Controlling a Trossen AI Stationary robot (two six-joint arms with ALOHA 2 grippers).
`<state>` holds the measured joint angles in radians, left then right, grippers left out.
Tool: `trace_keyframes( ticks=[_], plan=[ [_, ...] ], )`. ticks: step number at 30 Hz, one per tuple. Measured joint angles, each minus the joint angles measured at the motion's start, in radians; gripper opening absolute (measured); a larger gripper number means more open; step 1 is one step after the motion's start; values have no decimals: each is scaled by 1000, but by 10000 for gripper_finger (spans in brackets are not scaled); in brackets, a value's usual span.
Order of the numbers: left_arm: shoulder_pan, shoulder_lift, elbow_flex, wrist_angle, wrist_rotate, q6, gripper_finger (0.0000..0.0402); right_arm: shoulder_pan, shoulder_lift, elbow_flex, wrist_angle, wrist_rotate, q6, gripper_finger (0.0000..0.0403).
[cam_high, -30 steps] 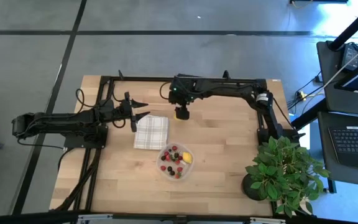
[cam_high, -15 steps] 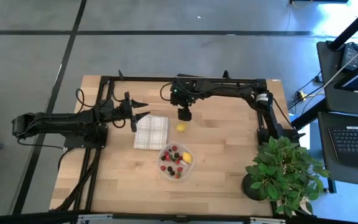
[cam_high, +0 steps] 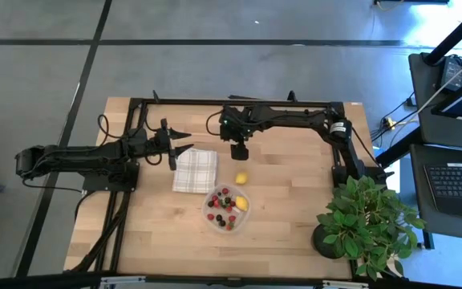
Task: Pick and placing Produce into tupperware
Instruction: Put the lemon into the transparent container
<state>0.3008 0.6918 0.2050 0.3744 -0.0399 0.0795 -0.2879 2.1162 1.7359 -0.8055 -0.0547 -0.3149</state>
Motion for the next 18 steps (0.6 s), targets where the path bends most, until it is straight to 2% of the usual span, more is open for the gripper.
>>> trace_keyframes(
  ticks=[6, 18],
  plan=[
    [0, 0, 0, 0, 0, 0, 173, 4, 0, 0, -55, 0, 0, 265],
    [0, 0, 0, -28, 0, 0, 173, 81, 0, 0, -419, 1, 91, 265]
  ],
)
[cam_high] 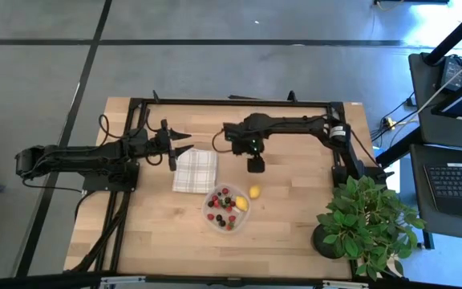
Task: Pick and placing Produce into tupperware
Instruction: Put the lemon into the transparent container
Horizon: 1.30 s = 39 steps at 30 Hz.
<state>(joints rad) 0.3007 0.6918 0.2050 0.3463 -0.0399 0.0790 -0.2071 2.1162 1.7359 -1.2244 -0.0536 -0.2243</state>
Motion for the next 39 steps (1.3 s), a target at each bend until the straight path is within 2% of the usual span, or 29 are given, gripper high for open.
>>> trace_keyframes(
  ticks=[3, 9, 13, 17, 21, 27, 33, 39],
  plan=[
    [0, 0, 0, -2, 0, 0, 173, 42, -3, 0, -77, 7, 32, 265],
    [0, 0, 0, -25, 0, 0, 173, 149, -58, -51, -185, 104, 126, 265],
    [0, 0, 0, -30, 0, -2, 173, 217, -178, -187, -129, 105, 250, 265],
    [0, 0, 0, -44, 0, -25, 173, 309, -311, -348, 46, 109, 349, 265],
    [0, 0, 0, -43, 0, -25, 173, 405, -376, -471, 219, 137, 317, 265],
    [0, 0, 0, -41, 0, -24, 173, 506, -371, -573, 308, 167, 265, 265],
    [0, 0, 0, -40, 0, -24, 173, 575, -371, -597, 304, 169, 220, 265],
    [0, 0, 0, -40, 0, -23, 173, 586, -371, -597, 371, 168, 193, 265]
  ],
)
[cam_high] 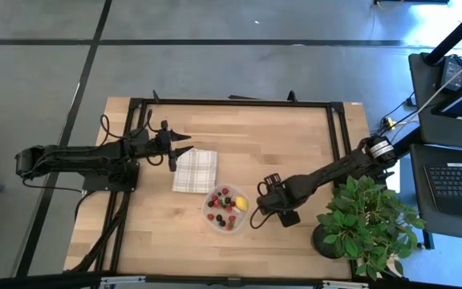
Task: Pick and placing Produce into tupperware
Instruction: Put the lemon into the transparent container
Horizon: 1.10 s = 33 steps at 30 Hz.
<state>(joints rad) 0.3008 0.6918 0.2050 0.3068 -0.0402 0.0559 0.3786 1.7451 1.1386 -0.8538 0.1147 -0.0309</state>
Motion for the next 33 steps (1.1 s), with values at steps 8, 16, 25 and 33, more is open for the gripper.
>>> trace_keyframes(
  ticks=[8, 16, 25, 33],
  plan=[
    [0, 0, 0, 0, 0, 1, 173, -8, 58, 0, -68, -2, 50, 265],
    [0, 0, 0, 1, 0, 0, 173, -5, 143, 3, -112, -9, 28, 265],
    [0, 0, 0, 1, 0, 0, 173, -5, 150, 4, -108, -6, 30, 262],
    [0, 0, 0, 1, 0, 0, 173, -5, 151, 2, -97, -11, 52, 209]
  ],
)
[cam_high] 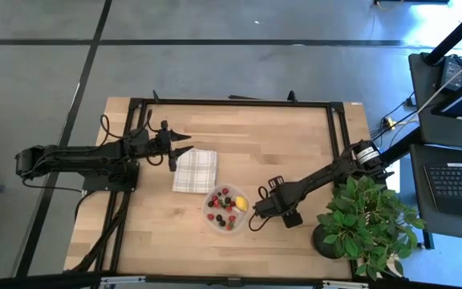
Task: Pick and placing Produce into tupperware
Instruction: Put the lemon into the transparent container
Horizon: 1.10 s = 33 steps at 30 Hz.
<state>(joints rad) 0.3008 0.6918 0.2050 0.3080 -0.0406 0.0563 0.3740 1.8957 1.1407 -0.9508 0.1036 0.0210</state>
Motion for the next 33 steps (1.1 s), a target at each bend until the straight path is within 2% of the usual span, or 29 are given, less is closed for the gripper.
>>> trace_keyframes(
  ticks=[5, 10, 14, 21, 27, 33],
  plan=[
    [0, 0, 0, 0, 0, 0, 173, 0, 1, 0, 2, 1, 9, 209],
    [0, 0, 0, 0, 0, 0, 173, -11, 9, 35, -38, 25, 84, 209],
    [0, 0, 0, 0, 0, 0, 173, -31, 8, 131, -77, 121, 103, 209],
    [0, 0, 0, 0, 0, 0, 173, -47, 8, 345, -101, 164, 12, 209],
    [0, 0, 0, 0, 0, 0, 173, -44, 5, 442, 83, 126, -120, 209],
    [0, 0, 0, 0, 0, 0, 173, -56, 5, 395, 342, -7, -224, 209]
  ],
)
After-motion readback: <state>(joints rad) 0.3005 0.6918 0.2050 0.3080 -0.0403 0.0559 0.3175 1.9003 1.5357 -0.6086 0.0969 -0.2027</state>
